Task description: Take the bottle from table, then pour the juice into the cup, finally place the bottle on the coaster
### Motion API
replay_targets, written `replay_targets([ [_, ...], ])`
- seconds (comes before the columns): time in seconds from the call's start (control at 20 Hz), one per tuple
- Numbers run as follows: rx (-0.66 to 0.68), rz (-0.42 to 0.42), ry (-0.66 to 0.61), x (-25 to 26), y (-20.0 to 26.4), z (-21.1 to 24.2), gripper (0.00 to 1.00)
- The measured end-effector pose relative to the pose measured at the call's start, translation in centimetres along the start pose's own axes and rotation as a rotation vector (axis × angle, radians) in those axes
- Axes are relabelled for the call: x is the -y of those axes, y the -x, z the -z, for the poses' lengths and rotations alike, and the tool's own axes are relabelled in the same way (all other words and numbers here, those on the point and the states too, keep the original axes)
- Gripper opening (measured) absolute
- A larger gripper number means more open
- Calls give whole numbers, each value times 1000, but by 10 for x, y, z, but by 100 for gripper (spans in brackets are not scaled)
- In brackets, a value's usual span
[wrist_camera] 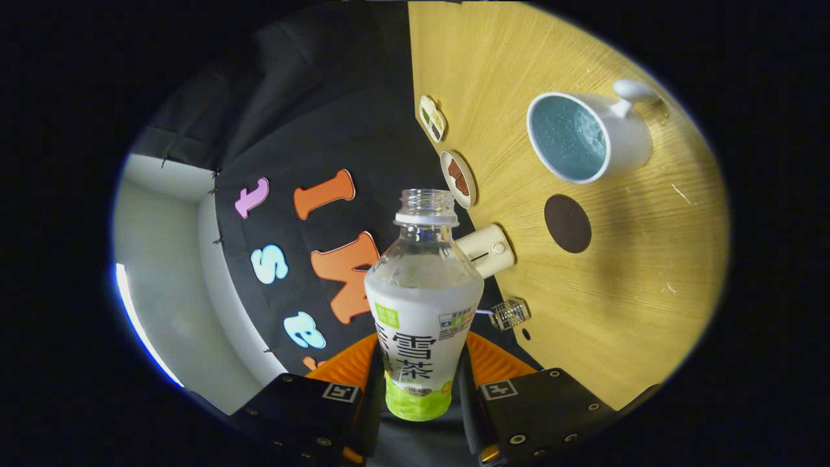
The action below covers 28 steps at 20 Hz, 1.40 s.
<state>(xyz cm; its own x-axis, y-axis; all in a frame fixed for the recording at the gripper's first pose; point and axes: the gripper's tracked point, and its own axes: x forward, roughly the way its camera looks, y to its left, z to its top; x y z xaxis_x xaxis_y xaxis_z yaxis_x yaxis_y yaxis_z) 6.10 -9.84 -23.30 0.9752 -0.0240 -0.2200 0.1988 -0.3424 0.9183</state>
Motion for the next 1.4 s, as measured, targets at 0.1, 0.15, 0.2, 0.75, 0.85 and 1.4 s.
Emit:
replay_targets([
  [0.1,-4,26,119,7,-2,0,53],
  [0.15,-11,40,187,10,-4,0,53],
  [0.2,-17,54,264,12,-5,0,53],
  [0.75,37,125,1183,-11,-25,-27,54],
  [0.85,67,136,1272,-13,-34,-36,54],
  [1.4,58,292,1763,38,-91,-49,54],
])
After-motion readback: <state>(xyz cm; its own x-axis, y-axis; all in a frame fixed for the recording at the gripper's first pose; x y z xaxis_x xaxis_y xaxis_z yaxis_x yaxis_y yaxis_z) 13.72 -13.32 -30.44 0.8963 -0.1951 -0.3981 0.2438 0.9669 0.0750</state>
